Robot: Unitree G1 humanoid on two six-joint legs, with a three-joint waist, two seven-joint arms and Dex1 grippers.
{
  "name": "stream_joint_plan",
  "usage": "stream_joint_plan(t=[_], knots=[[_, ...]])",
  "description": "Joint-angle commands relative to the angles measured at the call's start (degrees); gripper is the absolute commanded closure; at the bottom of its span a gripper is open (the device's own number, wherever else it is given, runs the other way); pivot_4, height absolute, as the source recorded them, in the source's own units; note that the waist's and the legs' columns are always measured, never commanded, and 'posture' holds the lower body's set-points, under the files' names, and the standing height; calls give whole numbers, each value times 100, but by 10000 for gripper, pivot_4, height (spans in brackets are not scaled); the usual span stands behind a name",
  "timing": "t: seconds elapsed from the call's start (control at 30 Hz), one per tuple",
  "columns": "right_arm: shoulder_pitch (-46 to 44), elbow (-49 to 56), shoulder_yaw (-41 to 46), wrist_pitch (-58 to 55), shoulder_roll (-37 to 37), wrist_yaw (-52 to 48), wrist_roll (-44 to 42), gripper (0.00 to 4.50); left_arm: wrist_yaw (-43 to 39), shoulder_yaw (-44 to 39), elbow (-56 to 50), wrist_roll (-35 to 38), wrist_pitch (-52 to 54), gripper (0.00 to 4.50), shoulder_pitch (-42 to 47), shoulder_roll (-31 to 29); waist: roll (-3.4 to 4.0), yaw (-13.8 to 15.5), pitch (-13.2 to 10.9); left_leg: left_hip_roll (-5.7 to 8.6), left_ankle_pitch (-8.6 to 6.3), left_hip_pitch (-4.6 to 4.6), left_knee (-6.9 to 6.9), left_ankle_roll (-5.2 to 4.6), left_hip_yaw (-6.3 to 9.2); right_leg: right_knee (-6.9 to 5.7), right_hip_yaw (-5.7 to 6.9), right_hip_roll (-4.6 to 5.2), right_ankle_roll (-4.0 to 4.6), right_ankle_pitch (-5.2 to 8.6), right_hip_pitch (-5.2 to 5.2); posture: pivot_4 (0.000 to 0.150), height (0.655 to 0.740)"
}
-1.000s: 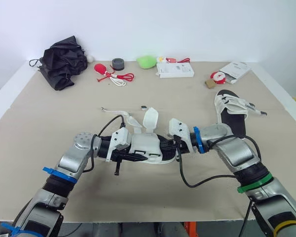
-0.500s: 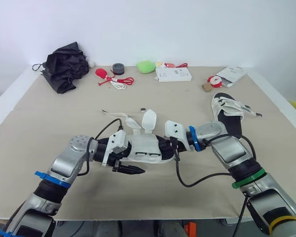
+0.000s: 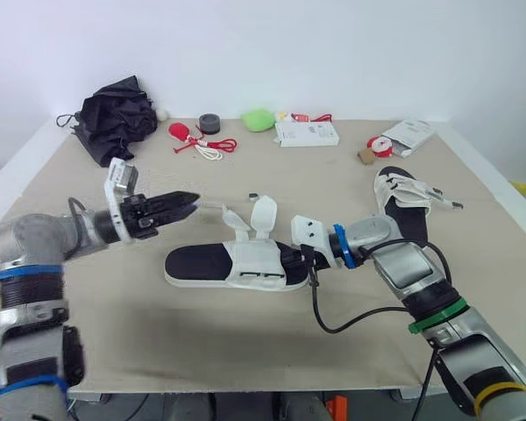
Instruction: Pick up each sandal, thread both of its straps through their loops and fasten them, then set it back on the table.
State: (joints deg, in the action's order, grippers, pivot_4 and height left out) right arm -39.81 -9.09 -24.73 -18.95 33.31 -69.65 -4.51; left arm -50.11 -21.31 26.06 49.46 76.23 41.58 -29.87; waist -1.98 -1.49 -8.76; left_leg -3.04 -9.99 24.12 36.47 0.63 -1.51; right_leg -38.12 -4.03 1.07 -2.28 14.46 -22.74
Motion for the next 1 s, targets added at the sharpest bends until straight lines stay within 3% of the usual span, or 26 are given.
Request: stream_joint_plan(t=[0.03,0.13,0.3,0.7,0.8,0.93,0.97,1.0], knots=[[244,-290,-328,-151,47,9,403,45000,915,-230,533,-288,-269,1964,285,355,-14,-1,1,0,0,5,-1,0,2,0,-1,-2,-14,-9,11,1500,7400],[298,-207,-294,-173,68,4,416,45000,1806,-332,1336,-673,-1018,1964,671,778,-21,2,5,0,0,1,-1,1,5,0,0,-2,-11,-12,15,1500,7400],[376,-68,-253,-245,96,29,415,45000,2492,-462,2348,-997,-2116,1964,1275,1202,-23,6,6,9,-1,-4,-2,3,4,2,-4,3,1,-6,17,1500,7400],[396,-32,-238,-300,33,95,437,45000,3100,-688,3672,-1305,-3627,1964,2098,1565,-23,-3,6,15,-8,-3,-11,16,4,4,-6,4,-23,-2,16,1500,7400],[385,-53,-225,-295,26,107,433,45000,3109,-721,3756,-1322,-3715,8227,2129,1537,-23,-6,6,15,-9,-3,-12,18,4,4,-6,4,-22,-1,15,1500,7400],[396,-68,-219,-281,20,115,432,45000,3092,-716,3767,-1385,-3763,25907,2121,1512,-25,-7,5,15,-10,-1,-13,22,3,4,-6,4,-23,-1,11,1500,7400],[395,-72,-220,-278,17,118,434,45000,3093,-723,3772,-1393,-3766,32103,2122,1508,-25,-7,5,15,-11,-1,-13,24,3,4,-6,4,-23,-1,10,1500,7400],[392,-82,-221,-275,11,122,438,45000,3086,-726,3765,-1398,-3764,33843,2119,1508,-25,-7,5,15,-11,0,-14,24,3,4,-6,4,-23,-1,9,1500,7400]])
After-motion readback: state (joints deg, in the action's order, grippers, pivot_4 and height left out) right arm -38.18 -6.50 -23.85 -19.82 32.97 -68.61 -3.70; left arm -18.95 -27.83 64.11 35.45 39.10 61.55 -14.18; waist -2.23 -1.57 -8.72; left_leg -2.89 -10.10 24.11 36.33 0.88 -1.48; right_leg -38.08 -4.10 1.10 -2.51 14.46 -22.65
